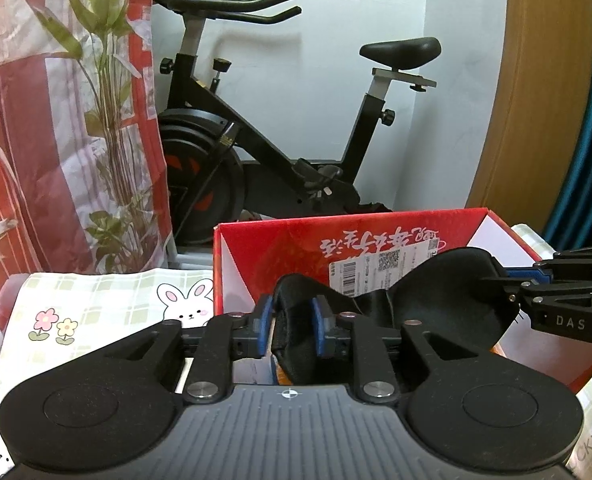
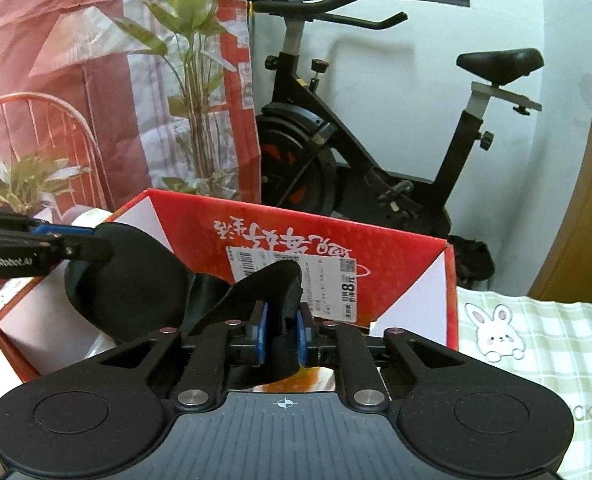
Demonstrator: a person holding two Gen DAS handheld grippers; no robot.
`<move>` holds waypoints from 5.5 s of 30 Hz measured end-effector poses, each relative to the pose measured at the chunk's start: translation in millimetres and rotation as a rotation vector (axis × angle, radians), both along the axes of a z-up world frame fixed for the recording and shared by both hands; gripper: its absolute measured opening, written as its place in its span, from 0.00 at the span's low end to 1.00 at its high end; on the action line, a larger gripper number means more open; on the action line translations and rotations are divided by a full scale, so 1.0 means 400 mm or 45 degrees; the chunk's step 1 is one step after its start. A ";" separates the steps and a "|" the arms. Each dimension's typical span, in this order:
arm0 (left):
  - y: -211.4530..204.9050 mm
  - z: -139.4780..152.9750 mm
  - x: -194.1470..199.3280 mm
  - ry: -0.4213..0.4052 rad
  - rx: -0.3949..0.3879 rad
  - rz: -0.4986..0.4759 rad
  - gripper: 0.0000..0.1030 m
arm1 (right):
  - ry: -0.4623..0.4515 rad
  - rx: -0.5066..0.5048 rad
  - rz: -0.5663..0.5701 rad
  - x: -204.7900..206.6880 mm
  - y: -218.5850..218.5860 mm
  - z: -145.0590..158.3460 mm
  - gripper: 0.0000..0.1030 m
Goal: Organize soft objects
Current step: 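Lift the black eye mask with both tools and lower it into the box, then open both tools to release the eye mask in the box, then move both tools to the grey knit glove and close on it, then lift the grey knit glove with both tools toward the box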
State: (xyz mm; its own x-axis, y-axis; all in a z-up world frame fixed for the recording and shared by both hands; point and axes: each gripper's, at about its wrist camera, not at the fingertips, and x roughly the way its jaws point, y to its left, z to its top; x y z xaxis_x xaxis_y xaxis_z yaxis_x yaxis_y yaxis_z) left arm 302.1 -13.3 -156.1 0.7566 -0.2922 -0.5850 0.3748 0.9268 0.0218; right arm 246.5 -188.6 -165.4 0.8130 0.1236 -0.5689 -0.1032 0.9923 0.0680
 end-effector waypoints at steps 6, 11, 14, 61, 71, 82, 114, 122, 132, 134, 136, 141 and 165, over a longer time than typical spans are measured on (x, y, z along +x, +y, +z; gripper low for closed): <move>-0.001 0.018 -0.023 -0.036 0.007 -0.005 0.62 | 0.004 -0.088 -0.050 -0.009 0.006 0.011 0.45; -0.008 0.039 -0.052 -0.065 0.004 -0.036 0.89 | -0.007 -0.130 -0.058 -0.032 0.013 0.020 0.64; -0.012 0.052 -0.080 -0.084 -0.008 -0.046 0.97 | -0.014 -0.149 -0.045 -0.050 0.025 0.027 0.76; 0.108 -0.094 -0.478 0.085 0.054 -0.036 1.00 | 0.042 -0.016 0.057 -0.517 0.144 -0.101 0.99; 0.146 -0.144 -0.515 0.091 0.036 0.011 1.00 | 0.232 -0.050 0.187 -0.580 0.210 -0.174 0.90; 0.139 -0.142 -0.515 0.034 0.012 0.019 1.00 | 0.343 -0.161 0.310 -0.586 0.187 -0.200 0.45; 0.113 -0.244 -0.446 0.221 -0.176 -0.160 0.28 | 0.076 -0.080 0.075 -0.446 0.088 -0.158 0.08; 0.122 -0.272 -0.476 0.239 -0.246 -0.097 0.27 | 0.016 0.076 -0.014 -0.475 0.075 -0.159 0.10; 0.118 -0.288 -0.484 0.226 -0.246 -0.087 0.28 | 0.016 0.142 -0.117 -0.577 0.051 -0.197 0.31; 0.119 -0.289 -0.487 0.223 -0.249 -0.085 0.28 | 0.017 0.147 -0.130 -0.588 0.051 -0.199 0.34; 0.121 -0.292 -0.488 0.227 -0.256 -0.085 0.29 | 0.023 0.151 -0.157 -0.598 0.050 -0.201 0.44; 0.126 -0.298 -0.491 0.234 -0.272 -0.081 0.29 | 0.066 0.204 -0.151 -0.608 0.043 -0.220 0.44; 0.200 -0.286 -0.501 0.190 -0.421 0.059 0.80 | 0.051 0.285 -0.142 -0.618 0.032 -0.232 0.10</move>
State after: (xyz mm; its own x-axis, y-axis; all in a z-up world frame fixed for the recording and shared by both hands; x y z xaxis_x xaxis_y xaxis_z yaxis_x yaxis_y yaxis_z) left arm 101.6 66.8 -270.6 0.6871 -0.4509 -0.5697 0.3084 0.8910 -0.3333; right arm -0.6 -175.7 -258.1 0.8061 0.1610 -0.5695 0.0131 0.9572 0.2892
